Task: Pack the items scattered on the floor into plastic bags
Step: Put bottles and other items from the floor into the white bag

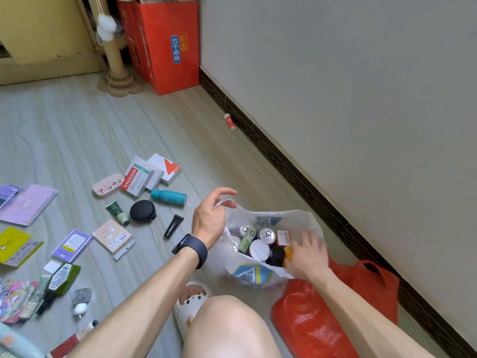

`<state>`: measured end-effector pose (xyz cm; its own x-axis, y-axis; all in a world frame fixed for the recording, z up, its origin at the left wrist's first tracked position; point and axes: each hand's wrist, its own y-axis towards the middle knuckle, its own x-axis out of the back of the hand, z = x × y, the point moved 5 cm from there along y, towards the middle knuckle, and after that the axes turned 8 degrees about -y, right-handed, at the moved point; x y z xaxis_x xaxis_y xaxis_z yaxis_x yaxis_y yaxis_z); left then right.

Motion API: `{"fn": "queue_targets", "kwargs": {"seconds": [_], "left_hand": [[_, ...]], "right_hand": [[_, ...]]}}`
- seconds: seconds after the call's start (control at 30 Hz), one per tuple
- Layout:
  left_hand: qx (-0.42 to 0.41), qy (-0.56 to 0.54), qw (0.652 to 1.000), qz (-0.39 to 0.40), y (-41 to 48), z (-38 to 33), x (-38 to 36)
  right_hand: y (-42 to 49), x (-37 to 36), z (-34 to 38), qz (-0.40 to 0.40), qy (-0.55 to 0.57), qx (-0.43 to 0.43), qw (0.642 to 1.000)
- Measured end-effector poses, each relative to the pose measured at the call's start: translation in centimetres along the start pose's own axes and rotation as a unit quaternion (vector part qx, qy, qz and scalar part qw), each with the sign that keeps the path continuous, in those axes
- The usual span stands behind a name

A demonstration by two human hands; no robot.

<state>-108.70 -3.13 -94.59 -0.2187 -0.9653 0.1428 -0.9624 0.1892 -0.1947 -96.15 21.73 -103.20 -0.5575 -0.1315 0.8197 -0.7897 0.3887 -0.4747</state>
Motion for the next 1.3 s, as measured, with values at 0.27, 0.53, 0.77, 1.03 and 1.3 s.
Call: {"fn": "queue_targets", "kwargs": {"seconds": [0.27,0.53,0.77,1.03,1.3], "left_hand": [[0.003,0.018,0.996,0.092,-2.3,-2.2,-2.4],[-0.035,0.386,0.91,0.148,-5.0,-1.6,-2.0],[-0.227,0.595,0.754,0.163,-7.2,-1.8,-3.0],[-0.483,0.693,0.46,0.274,-7.7,-1.1,-8.8],[-0.218,0.789,0.494,0.294,-1.9,7.2,-5.4]], "right_hand": [[-4.5,5.0,-8.7,-0.164,0.222,-0.094,0.957],[-9.3,5.8,-6.6,-0.239,0.311,-0.11,0.913],[-9.7,7.8,-2.7,-0.383,0.112,0.006,0.917],[-4.5,7.9,-0.8,-0.334,-0.043,0.101,0.936],[-2.8,1.4,-3.2,-0.008,-0.182,0.121,0.976]]}}
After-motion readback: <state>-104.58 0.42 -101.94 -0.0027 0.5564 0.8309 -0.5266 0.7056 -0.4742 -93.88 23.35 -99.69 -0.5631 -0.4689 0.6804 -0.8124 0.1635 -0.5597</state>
